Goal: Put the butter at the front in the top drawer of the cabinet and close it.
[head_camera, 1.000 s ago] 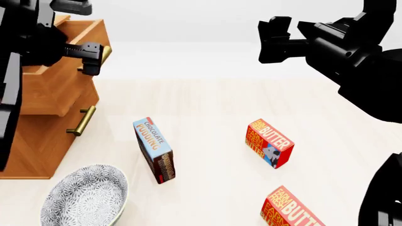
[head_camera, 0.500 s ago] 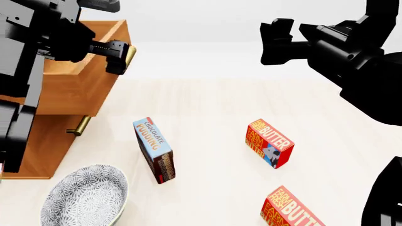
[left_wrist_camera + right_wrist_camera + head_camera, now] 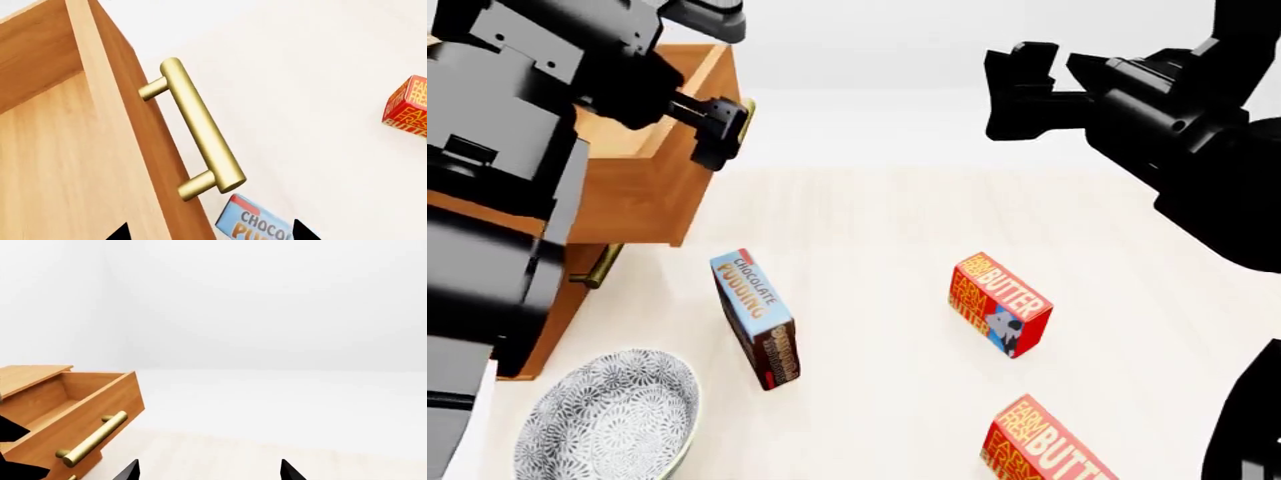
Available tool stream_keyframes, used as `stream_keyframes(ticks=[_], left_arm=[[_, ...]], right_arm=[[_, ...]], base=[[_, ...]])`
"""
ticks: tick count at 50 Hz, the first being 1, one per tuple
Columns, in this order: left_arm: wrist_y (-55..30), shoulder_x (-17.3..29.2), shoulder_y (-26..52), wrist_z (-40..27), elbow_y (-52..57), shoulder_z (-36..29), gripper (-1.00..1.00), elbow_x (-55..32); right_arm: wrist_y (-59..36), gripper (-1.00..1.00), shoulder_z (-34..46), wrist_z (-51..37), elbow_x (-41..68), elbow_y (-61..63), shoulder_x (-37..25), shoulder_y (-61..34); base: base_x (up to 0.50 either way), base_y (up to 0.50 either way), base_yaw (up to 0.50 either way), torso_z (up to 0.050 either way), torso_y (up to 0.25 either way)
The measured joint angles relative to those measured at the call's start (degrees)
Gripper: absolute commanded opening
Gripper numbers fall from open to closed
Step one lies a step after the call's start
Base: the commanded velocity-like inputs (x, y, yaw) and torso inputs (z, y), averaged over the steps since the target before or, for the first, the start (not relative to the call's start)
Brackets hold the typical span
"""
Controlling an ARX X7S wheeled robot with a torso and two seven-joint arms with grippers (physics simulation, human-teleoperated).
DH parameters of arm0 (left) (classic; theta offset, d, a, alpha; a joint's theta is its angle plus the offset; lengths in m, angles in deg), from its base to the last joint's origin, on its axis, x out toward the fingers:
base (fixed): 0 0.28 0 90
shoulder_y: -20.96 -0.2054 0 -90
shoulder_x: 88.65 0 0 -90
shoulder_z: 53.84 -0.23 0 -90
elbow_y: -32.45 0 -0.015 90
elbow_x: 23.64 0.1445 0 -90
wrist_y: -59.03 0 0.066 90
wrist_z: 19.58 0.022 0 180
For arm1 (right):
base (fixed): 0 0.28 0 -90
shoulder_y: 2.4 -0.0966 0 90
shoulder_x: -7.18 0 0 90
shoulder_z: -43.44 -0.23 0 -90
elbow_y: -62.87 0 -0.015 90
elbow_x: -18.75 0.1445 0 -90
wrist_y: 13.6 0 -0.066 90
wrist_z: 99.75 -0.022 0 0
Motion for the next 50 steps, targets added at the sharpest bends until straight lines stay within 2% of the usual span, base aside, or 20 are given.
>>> stream_keyframes(ticks=[10,26,31,40,50], left_arm=[[2.1,-0.6,1.6,0.4,0.0,-4.5,1.0,-3.4],[7.0,-0.9,11.4,-10.1,2.0,11.4,1.0,-8.4],[4.0,2.5,7.2,-17.2,16.4,14.2,1.0,-7.3],[3.0,9.7,-9.6,-33.2,50.3,20.3,1.0,-2.0],[3.0,12.7,-28.5,-44.0,80.5,32.4,1.0,-0.8]], right_arm=[[0.2,1.0,0.0,-0.4,0.9,0.2,-0.2,0.1],[0.1,1.0,-0.3,-1.7,2.9,0.6,-0.5,-0.4],[0.4,1.0,-0.2,-1.8,3.3,0.8,-0.5,-0.5],[0.8,1.0,0.0,-2.0,3.8,1.3,-0.5,-0.8],[2.1,1.0,0.6,-1.5,3.8,1.8,-0.3,-0.9]], base=[[0.0,0.0,0.0,0.0,0.0],[0.0,0.0,0.0,0.0,0.0],[0.0,0.0,0.0,0.0,0.0],[0.0,0.0,0.0,0.0,0.0],[0.0,0.0,0.0,0.0,0.0]])
